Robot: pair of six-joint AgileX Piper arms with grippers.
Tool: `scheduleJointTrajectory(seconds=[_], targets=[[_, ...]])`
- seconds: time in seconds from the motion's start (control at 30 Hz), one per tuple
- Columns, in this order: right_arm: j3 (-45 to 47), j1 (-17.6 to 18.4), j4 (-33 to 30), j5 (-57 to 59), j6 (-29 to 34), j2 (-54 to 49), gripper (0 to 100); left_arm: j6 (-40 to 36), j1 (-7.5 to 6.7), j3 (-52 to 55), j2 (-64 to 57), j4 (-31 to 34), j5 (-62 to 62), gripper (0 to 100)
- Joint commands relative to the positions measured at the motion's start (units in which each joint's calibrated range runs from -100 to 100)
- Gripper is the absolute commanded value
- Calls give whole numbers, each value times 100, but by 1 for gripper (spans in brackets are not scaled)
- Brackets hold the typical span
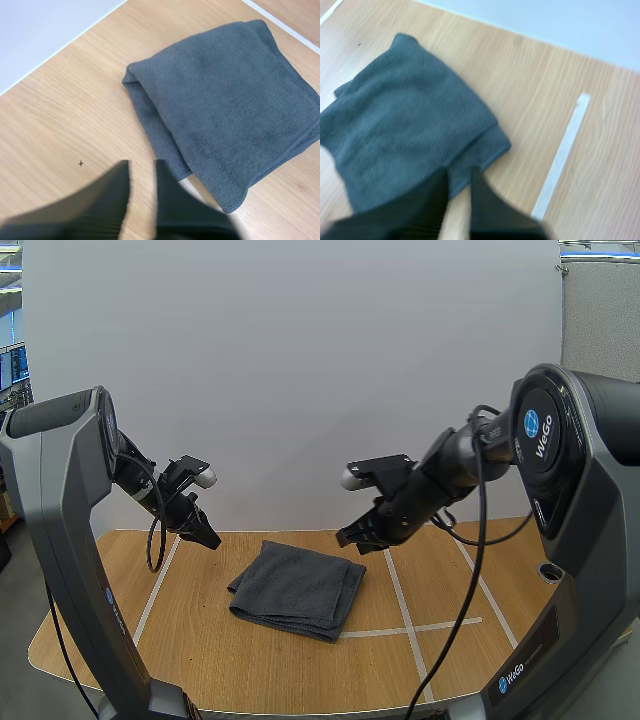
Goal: Fold the towel
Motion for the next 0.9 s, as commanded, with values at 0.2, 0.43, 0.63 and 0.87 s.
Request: scheduleJointTrajectory(seconds=[0.2,0.43,0.63,0.87], targets=[[-32,-89,5,1194,188,-153,100,-53,-1,-48,-50,-260,99,100],[-32,-95,-61,1511,187,-553,100,-44,-1,-306,460,-276,1,100],[-32,-95,-593,1903,746,-1477,0,-11,-24,-582,803,-313,35,100],[-32,-95,-695,3295,1048,-2890,0,-81,-195,-840,1149,-288,99,100]])
